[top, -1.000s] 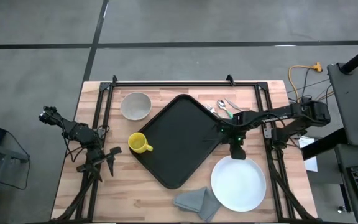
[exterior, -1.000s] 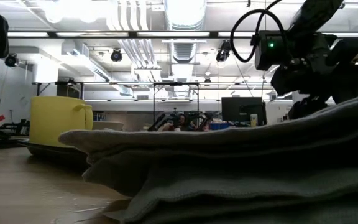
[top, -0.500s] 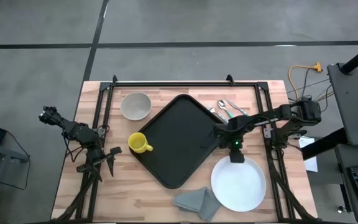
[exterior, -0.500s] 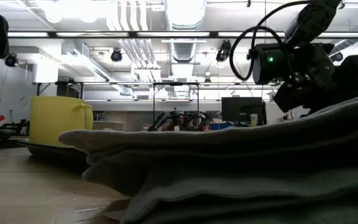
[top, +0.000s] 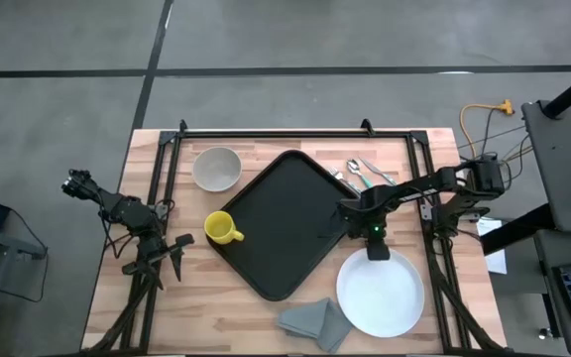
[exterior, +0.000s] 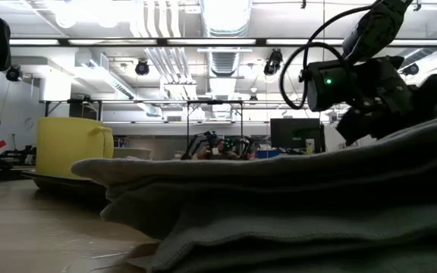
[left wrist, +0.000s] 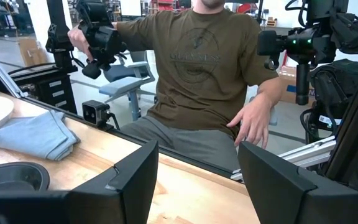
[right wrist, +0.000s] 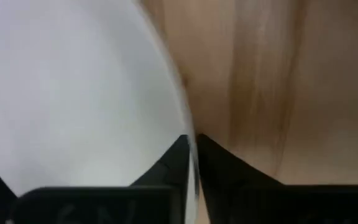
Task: Set up tray
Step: Put the white plate below the yellow cup on the black serving tray
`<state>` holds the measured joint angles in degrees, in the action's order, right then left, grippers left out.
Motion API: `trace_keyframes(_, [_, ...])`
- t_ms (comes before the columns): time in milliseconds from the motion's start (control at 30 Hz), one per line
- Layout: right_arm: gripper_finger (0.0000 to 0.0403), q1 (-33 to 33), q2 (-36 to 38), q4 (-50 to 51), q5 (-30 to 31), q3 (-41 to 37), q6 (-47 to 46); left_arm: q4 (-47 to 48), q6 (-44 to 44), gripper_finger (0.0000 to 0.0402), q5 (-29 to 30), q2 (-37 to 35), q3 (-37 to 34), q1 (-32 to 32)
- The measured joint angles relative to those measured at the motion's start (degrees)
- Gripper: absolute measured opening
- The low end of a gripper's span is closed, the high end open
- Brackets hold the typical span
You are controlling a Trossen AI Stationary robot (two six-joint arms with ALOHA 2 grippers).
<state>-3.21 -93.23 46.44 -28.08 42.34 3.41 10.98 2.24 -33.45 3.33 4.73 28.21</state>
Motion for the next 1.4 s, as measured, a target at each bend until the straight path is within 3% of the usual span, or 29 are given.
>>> trace_keyframes(433, [0.0009,-0.2,1.0,8.5,-0.2,5.5,6.4,0.0,0.0,0.0208,0.0,0.0,0.0,0.0])
trace_keyframes(967, [0.0009,-5.0,0.3,8.0,-0.7,20.1,9.2,0.0,0.0,0.0208,0.0,0.0,0.0,0.0])
trace_keyframes(1133, [0.0009,-7.8,-3.7,8.6,-0.7,25.2,8.8,-0.1,0.0,0.0208,0.0,0.0,0.0,0.0])
trace_keyframes(1400, [0.0009,-11.5,-16.1,11.4,-0.7,36.8,6.6,-0.1,0.0,0.0208,0.0,0.0,0.0,0.0])
